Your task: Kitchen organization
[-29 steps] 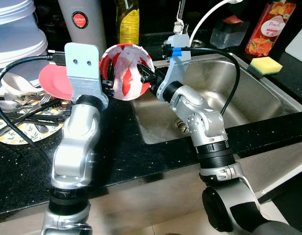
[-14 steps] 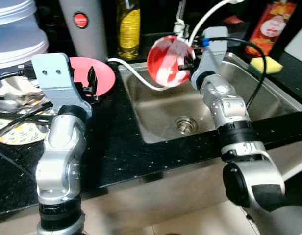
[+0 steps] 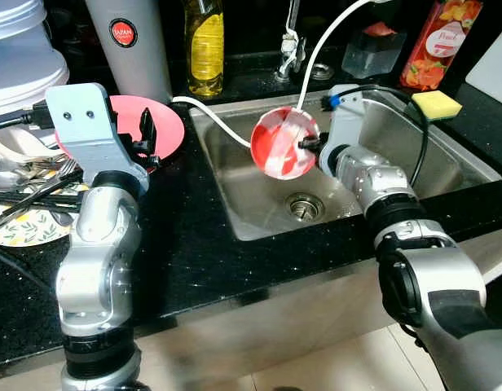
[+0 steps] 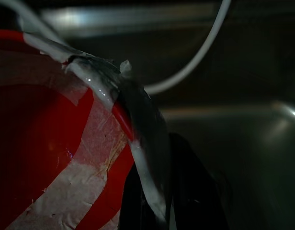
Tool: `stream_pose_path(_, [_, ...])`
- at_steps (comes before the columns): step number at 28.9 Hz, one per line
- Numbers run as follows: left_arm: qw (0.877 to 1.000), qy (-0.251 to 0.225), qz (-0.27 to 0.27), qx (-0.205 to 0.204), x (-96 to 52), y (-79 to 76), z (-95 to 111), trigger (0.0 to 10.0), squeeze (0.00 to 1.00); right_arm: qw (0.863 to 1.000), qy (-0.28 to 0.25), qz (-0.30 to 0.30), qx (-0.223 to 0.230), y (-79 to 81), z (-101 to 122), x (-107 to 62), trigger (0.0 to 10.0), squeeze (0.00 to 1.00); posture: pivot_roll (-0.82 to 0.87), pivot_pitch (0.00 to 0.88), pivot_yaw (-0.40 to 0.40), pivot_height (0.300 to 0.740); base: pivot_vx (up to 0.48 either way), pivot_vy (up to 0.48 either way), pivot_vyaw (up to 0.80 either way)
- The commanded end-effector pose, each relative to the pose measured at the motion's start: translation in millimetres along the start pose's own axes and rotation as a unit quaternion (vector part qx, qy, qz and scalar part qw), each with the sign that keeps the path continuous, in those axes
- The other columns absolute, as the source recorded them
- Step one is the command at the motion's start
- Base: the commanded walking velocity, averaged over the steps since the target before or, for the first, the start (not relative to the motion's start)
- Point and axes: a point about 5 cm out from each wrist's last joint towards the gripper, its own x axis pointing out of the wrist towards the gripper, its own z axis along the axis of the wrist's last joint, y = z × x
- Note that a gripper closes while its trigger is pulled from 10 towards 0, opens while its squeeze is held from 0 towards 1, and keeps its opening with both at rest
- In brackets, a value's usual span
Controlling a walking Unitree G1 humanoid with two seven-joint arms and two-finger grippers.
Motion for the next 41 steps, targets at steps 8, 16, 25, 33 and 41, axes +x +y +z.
stream_pose_path(8, [0.999, 0.035, 0.007, 0.014, -2.7, -0.1, -10, 10.0, 0.00, 0.990, 0.082, 0.052, -0.100, 22.4, -34, 6.3, 10.0, 1.00, 0.02, 0.000, -0.065, 0.740, 0.000, 0.000, 0.00])
stream_pose_path(16, [0.999, 0.036, 0.013, 0.013, -3.3, 1.1, -10, 10.0, 0.00, 0.989, 0.085, 0.060, -0.103, 25.1, -37, 6.8, 10.0, 1.00, 0.03, 0.000, -0.073, 0.740, 0.000, 0.000, 0.00])
stream_pose_path(25, [0.998, 0.055, 0.037, 0.019, -3.9, 9.1, -14, 10.0, 0.00, 0.998, -0.037, 0.043, -0.030, 20.3, 9, 6.7, 10.0, 0.00, 0.03, 0.007, -0.064, 0.740, 0.000, 0.000, 0.00])
stream_pose_path(33, [0.992, 0.088, 0.086, -0.038, -8.7, 22.9, -25, 10.0, 0.00, 0.958, -0.280, 0.055, 0.002, 10.8, 106, -23.1, 10.0, 0.00, 0.02, 0.018, -0.039, 0.740, 0.000, 0.000, 0.00])
stream_pose_path(41, [0.969, 0.096, 0.147, -0.176, 2.1, 40.2, -31, 10.0, 0.00, 0.933, -0.350, 0.088, 0.001, 22.7, 124, -39.8, 10.0, 0.00, 0.01, 0.023, -0.032, 0.740, 0.000, 0.000, 0.00])
